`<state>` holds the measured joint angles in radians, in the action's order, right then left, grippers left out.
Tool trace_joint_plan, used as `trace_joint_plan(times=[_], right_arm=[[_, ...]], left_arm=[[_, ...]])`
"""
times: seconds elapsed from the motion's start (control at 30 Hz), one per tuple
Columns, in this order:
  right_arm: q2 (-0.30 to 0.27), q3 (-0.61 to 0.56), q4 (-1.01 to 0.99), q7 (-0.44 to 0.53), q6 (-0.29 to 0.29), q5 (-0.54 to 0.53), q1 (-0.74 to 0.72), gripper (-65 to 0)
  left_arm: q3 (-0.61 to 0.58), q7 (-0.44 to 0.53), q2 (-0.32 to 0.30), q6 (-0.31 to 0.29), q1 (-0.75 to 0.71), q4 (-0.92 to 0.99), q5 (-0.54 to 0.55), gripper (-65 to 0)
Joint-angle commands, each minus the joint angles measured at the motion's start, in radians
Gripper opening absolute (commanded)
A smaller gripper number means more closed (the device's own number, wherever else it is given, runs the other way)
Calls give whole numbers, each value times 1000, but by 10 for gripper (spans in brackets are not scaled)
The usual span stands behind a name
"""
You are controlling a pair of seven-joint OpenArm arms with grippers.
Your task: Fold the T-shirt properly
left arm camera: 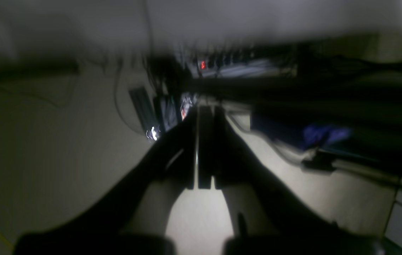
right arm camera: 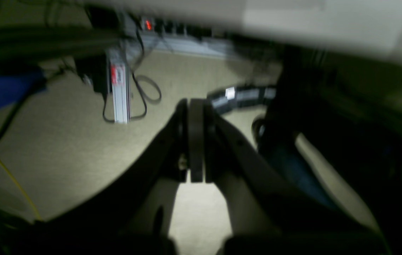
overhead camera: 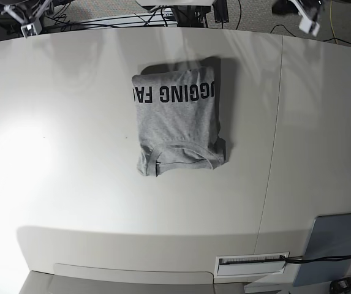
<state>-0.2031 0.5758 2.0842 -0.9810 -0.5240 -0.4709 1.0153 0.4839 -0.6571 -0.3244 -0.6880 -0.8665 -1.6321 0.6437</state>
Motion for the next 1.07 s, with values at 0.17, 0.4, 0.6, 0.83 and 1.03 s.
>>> trace_joint_plan(times=[0.17, 0.4, 0.6, 0.83, 1.03], right_arm=[[71, 6, -310, 177, -7, 195, -35, -650], [61, 6, -824, 363, -18, 359, -260, -650], [-15, 6, -1295, 573, -18, 367, -502, -650], [-66, 6, -1612, 686, -18, 377, -710, -650], [-56, 6, -1640, 668, -18, 465, -769, -650]], left_arm=[[-110, 203, 19, -5, 64, 359, -199, -650], [-240, 301, 23, -5, 264, 761, -233, -566], [-330, 373, 72, 138, 442, 958, -299, -482], [-363, 432, 176, 334, 588, 1096, -424, -482], [-363, 430, 225, 399, 644, 1182, -425, -482]])
